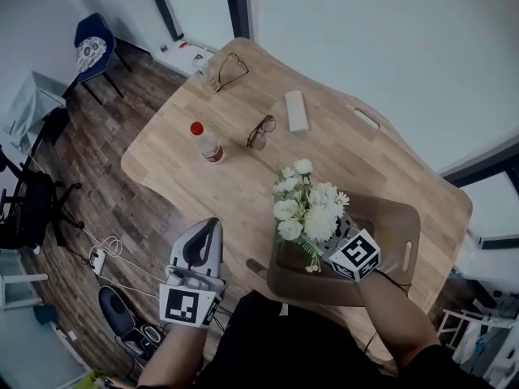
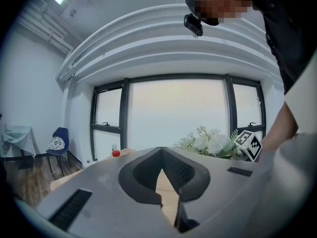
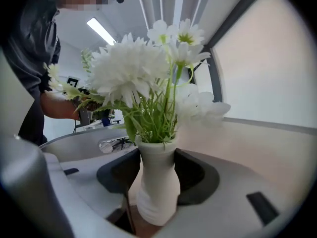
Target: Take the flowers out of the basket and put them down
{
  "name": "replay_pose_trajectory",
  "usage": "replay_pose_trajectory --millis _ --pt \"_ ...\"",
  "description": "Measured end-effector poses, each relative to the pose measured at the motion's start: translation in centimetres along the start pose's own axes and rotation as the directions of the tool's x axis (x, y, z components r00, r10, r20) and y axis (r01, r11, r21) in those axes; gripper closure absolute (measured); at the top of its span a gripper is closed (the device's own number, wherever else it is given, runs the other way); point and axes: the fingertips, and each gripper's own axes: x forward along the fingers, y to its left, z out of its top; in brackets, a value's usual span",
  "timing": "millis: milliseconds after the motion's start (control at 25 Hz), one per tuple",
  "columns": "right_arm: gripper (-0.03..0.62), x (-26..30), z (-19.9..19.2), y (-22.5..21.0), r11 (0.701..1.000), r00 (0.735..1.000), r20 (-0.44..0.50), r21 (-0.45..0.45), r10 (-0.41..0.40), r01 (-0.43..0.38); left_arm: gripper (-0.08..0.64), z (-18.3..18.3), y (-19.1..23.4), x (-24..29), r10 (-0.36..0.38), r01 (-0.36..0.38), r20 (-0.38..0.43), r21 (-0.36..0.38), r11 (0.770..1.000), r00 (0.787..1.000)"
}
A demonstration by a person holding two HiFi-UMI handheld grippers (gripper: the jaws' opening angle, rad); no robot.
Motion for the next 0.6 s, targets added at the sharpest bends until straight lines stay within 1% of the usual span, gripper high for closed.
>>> replay_pose_trajectory --millis 160,360,520,600 --pt "0.357 -0.8 1.8 0.9 1.000 0.999 0.034 -0.025 -0.002 0.003 0.555 0.8 0.0 -0.4 -0.001 0.001 0.016 0.010 1.000 1.000" --pt "0.357 -2.8 4.5 1.1 1.000 0.996 0.090 -0.003 -0.024 0.025 0.555 1.8 -0.6 -0.6 -0.019 0.019 0.045 0.009 1.000 0.999" --pt "0.357 -5.0 6.3 0.9 0.998 0.992 0.114 -0.018 -0.061 0.064 0.555 2.9 -1.8 0.0 -0.048 0.047 0.064 0.018 0.999 0.997" --pt "0.357 -6.0 6.8 0.8 0.996 0.988 0.124 -0.017 -0.087 0.090 0.555 3.3 -2.5 0.4 -0.067 0.068 0.073 -0.007 0.998 0.995"
